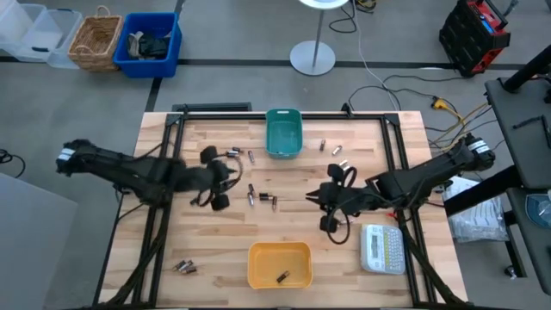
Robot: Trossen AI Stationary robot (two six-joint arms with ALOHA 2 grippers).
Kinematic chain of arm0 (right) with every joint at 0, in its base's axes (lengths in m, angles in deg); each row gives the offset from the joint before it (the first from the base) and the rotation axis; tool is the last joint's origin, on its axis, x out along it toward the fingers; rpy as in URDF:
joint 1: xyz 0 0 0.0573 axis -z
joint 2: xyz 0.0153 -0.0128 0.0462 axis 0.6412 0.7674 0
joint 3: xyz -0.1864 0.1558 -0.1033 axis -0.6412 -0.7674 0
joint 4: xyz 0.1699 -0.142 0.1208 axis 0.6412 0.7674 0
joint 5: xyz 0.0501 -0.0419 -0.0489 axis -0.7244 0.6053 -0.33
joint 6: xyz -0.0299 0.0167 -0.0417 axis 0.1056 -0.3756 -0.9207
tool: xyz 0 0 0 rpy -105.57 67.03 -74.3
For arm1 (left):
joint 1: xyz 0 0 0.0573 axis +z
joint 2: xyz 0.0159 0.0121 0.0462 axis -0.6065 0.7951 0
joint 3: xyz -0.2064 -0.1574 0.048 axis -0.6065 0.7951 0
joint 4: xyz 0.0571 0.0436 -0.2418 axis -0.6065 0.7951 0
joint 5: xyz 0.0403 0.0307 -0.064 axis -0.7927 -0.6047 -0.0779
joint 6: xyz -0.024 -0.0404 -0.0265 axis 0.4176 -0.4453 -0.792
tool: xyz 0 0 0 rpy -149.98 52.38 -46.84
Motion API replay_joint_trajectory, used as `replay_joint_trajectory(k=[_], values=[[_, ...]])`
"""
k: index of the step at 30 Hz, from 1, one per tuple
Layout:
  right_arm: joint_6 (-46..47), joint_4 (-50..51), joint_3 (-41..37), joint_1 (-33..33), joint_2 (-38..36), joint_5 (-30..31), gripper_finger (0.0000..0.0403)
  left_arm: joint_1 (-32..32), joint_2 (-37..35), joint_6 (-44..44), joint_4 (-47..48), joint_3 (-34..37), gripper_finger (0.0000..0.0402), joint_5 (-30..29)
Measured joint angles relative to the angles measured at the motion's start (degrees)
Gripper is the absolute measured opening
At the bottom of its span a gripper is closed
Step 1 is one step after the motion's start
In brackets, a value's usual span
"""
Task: Sort batteries
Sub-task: Put the black battery into the yellow bin
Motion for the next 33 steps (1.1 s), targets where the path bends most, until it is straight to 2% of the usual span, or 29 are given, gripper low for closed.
replay_joint_trajectory(k=[4,6,11,17,22,29,33], values=[[-0.03,1.16,-2.13,-0.25,-0.87,-0.02,0.0033,8.75,1.88,11.74,4.61,0.34,0.0095,10.94],[-0.56,1.43,-3.36,-0.25,-1.12,-0.04,0.0033,12.66,2.86,14.03,4.69,1.01,0.0095,14.74],[-0.1,1.49,-4.57,-0.23,-3.28,0.03,0.0034,21.02,5.07,16.42,4.57,1.62,0.0095,17.79],[1.17,1.67,-5.22,-0.36,-4.5,0.0,0.0034,29.77,8.67,25.13,4.73,1.92,0.0095,26.47],[1.41,1.71,-6.23,-0.36,-4.5,-0.03,0.0034,34.68,11.97,30.94,4.1,2.1,0.0095,27.85],[1.72,2.87,-6.54,-0.34,-4.5,-0.02,0.0034,38.92,17.39,31.96,2.78,2.1,0.0095,27.98],[2.39,3.8,-6.58,-0.34,-4.5,-0.02,0.0034,40.26,20.15,34.24,2.77,2.03,0.0095,30.16]])
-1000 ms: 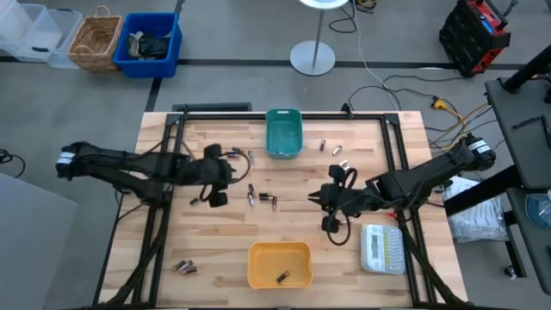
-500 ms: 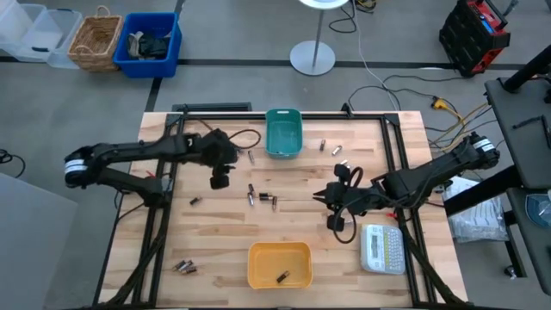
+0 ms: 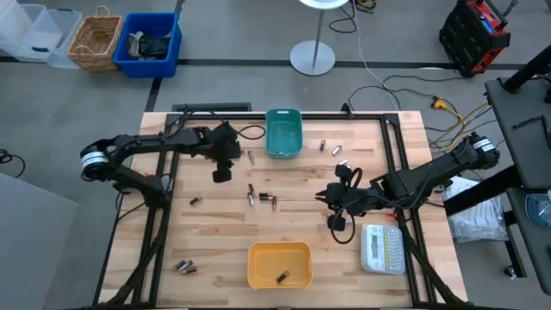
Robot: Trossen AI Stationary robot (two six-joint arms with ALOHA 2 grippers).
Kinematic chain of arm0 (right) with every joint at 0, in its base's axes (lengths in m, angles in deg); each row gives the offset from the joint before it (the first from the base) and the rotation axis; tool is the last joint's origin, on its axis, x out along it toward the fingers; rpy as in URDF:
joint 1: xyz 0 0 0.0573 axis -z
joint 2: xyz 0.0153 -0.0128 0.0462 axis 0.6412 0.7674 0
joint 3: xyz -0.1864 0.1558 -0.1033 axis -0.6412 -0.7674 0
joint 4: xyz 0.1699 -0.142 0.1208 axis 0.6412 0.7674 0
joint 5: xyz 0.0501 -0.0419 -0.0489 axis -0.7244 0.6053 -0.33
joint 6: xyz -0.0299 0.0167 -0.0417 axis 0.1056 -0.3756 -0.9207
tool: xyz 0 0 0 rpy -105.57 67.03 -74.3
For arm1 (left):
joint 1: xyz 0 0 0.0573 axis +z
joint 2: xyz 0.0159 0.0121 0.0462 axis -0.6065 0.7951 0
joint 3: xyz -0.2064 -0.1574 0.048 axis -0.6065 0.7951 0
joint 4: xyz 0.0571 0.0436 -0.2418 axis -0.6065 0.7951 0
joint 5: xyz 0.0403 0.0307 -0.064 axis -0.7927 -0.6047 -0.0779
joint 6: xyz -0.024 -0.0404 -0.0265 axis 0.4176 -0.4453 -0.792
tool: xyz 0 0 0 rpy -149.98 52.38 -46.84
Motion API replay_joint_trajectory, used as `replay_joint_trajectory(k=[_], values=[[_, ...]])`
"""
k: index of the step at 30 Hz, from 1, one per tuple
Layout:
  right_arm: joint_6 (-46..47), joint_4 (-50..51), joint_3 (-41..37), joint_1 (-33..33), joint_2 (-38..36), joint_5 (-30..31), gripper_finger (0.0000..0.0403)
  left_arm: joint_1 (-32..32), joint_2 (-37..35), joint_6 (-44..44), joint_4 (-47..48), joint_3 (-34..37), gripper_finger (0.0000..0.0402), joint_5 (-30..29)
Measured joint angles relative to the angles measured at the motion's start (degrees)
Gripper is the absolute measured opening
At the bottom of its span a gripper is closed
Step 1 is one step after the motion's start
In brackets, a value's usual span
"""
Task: Sort batteries
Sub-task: Put the black battery into the yellow bin
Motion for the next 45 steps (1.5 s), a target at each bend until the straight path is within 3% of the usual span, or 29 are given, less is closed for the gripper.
replay_joint_trajectory(k=[19,45], values=[[0.09,0.62,-0.42,0.0,0.02,0.0,0.0034,7.19,7.12,4.48,-3.21,-0.68,0.0095,0.41],[0.79,0.75,-0.42,0.02,0.04,-0.01,0.0034,7.34,9.52,5.48,-4.49,-0.2,0.0095,0.39]])
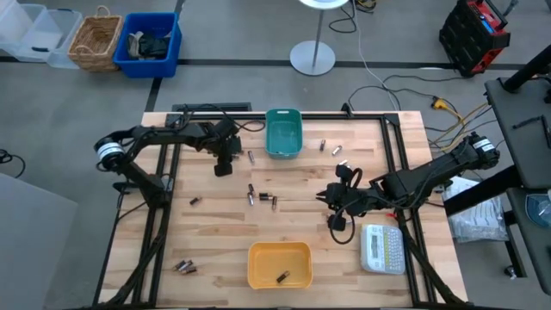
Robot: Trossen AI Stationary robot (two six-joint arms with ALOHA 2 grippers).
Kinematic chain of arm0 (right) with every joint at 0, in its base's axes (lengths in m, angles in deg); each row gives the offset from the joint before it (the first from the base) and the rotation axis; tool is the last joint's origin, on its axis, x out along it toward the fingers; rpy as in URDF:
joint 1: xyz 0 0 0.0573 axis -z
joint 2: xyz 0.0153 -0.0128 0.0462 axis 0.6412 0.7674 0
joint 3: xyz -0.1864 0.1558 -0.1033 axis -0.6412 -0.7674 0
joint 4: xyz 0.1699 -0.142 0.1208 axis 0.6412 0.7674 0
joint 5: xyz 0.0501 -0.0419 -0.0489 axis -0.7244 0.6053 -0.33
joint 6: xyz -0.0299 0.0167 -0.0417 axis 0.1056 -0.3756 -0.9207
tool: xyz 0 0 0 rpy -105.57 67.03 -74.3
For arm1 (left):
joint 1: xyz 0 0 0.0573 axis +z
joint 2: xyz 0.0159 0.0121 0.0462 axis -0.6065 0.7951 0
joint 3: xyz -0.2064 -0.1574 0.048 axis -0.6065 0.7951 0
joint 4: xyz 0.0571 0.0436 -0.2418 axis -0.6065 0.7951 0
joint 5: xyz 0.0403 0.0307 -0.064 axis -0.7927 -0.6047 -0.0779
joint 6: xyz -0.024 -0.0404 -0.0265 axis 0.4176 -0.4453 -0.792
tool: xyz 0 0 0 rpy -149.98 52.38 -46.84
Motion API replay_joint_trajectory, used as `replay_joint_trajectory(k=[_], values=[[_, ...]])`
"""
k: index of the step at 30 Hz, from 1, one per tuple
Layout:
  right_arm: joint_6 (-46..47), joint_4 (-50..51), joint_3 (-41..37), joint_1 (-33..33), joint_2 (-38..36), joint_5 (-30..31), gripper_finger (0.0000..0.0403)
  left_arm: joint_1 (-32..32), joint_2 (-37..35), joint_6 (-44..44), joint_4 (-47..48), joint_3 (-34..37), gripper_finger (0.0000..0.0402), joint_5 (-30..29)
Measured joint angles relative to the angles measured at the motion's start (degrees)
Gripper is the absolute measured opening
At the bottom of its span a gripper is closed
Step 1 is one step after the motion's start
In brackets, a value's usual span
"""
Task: Sort batteries
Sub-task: Put the black battery into the yellow bin
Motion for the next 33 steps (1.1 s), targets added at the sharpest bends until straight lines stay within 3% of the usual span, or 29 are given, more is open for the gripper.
replay_joint_trajectory(k=[33], values=[[-0.15,0.06,-0.2,0.0,0.02,-0.01,0.0034,0.0,4.47,0.41,-0.12,0.94,0.0094,0.86]])
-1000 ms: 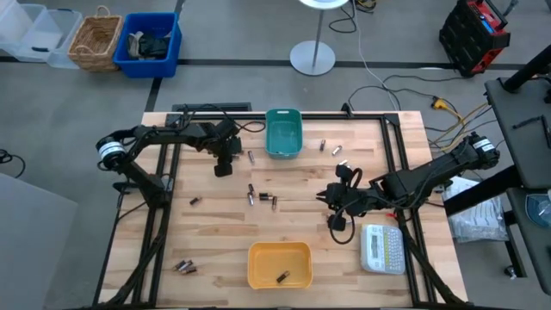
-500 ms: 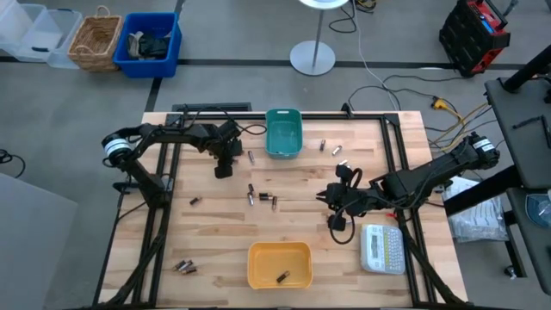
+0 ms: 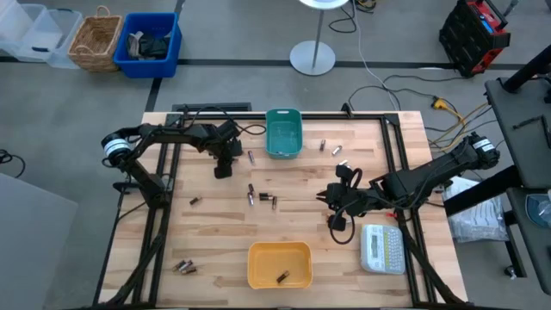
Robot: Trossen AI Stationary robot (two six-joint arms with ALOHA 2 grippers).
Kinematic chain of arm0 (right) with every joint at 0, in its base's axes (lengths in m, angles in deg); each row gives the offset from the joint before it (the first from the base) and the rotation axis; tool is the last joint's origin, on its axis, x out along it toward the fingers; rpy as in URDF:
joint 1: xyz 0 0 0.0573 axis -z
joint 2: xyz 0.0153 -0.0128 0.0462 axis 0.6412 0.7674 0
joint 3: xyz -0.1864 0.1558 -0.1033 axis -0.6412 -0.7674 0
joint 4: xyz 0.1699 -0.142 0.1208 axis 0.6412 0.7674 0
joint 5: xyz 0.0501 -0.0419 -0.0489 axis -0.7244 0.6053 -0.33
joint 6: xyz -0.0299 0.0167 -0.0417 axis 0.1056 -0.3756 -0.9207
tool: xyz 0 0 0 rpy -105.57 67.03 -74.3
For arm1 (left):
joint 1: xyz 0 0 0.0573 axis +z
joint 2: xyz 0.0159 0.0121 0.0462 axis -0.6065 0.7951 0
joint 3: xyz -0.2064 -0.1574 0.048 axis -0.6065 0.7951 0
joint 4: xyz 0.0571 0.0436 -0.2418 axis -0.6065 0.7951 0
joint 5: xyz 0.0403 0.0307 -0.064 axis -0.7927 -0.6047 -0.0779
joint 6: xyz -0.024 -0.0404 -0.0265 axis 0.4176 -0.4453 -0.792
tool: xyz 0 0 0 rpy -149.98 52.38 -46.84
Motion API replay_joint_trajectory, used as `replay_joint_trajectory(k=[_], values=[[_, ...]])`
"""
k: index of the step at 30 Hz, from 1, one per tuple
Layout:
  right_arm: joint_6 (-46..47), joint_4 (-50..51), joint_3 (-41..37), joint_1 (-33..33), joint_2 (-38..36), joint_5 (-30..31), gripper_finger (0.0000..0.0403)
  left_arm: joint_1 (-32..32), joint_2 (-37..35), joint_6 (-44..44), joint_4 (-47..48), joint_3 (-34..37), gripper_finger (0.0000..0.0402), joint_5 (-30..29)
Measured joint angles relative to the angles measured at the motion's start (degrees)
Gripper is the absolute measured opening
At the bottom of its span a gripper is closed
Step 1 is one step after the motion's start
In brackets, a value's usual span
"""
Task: Sort batteries
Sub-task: Put the black battery into the yellow bin
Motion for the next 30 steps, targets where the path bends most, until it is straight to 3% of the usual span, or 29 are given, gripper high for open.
replay_joint_trajectory(k=[14,23,30], values=[[-0.02,0.0,0.0,0.0,0.0,0.01,0.0034,-0.02,0.04,-0.82,0.28,0.04,0.0034,0.43],[-0.02,0.0,0.0,-0.01,0.0,0.0,0.0034,-0.11,-0.72,-2.35,1.17,0.13,0.003,1.33],[-0.02,0.0,0.0,-0.01,0.0,0.0,0.0034,-1.58,-5.83,-5.77,6.17,0.47,0.0028,2.44]])
